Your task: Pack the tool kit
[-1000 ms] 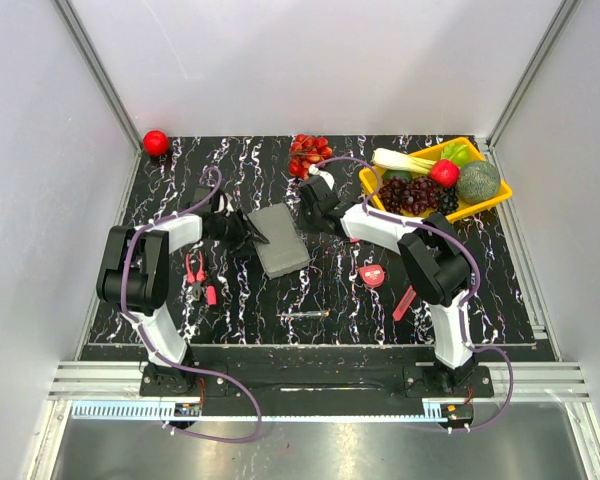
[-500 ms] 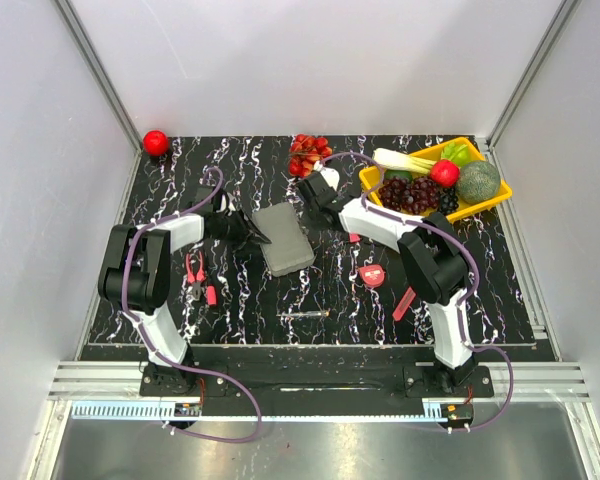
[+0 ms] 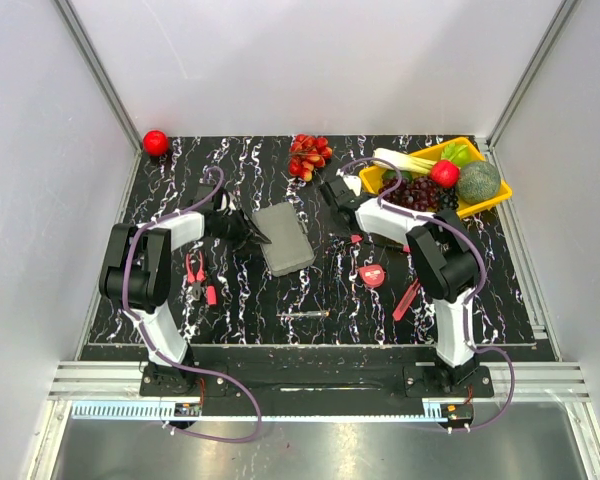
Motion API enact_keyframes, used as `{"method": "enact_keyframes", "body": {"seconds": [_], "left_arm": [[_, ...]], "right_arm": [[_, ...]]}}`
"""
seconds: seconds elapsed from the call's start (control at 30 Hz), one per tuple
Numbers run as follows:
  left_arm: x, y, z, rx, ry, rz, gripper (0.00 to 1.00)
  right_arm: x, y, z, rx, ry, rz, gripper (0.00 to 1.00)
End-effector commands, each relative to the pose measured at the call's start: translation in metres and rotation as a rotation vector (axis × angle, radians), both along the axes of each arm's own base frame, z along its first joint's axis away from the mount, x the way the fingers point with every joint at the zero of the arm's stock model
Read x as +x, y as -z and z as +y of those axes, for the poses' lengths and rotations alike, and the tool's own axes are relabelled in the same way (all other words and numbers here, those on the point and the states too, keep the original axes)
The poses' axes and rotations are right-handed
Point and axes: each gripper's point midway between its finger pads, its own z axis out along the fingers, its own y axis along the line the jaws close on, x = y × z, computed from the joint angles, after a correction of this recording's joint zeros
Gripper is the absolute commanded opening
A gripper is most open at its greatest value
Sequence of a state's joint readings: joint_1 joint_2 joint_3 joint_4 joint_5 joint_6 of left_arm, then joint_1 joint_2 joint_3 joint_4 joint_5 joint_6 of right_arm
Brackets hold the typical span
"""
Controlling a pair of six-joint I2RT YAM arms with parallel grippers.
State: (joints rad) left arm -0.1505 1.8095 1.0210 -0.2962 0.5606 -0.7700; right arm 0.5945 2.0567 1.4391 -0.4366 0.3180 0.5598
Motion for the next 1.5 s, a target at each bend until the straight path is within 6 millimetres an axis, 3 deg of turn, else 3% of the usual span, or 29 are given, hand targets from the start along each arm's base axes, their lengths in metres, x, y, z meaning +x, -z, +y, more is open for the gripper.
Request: {"method": "enact_keyframes", "body": {"seconds": [0.0, 0.17, 0.37, 0.53, 1.07, 1.23, 1.47], "left_arm": [[-0.041, 0.053, 0.035, 0.237, 0.008, 0.181, 0.32], [-0.027, 0.040, 0.030, 0.217, 0.027, 0.121, 0.45], [-0.020, 0.035, 0.029, 0.218, 0.032, 0.097, 0.50], [-0.021, 0.039, 0.030, 0.228, 0.037, 0.110, 0.50], [-0.025, 0.045, 0.032, 0.237, 0.046, 0.122, 0.50], [-0.024, 0.045, 0.032, 0.236, 0.046, 0.120, 0.50], [-0.025, 0.046, 0.032, 0.238, 0.053, 0.121, 0.48]], "right_arm": [[0.011, -0.069, 0.039, 0.196, -0.144, -0.152, 0.14], [0.005, -0.087, 0.070, 0.331, -0.290, -0.175, 0.35], [-0.008, -0.077, 0.105, 0.472, -0.427, -0.097, 0.45], [-0.006, -0.062, 0.104, 0.459, -0.414, -0.080, 0.45], [0.007, -0.035, 0.097, 0.411, -0.373, -0.068, 0.28], [0.011, -0.035, 0.090, 0.386, -0.341, -0.086, 0.28], [0.013, -0.042, 0.078, 0.364, -0.339, -0.125, 0.39]]}}
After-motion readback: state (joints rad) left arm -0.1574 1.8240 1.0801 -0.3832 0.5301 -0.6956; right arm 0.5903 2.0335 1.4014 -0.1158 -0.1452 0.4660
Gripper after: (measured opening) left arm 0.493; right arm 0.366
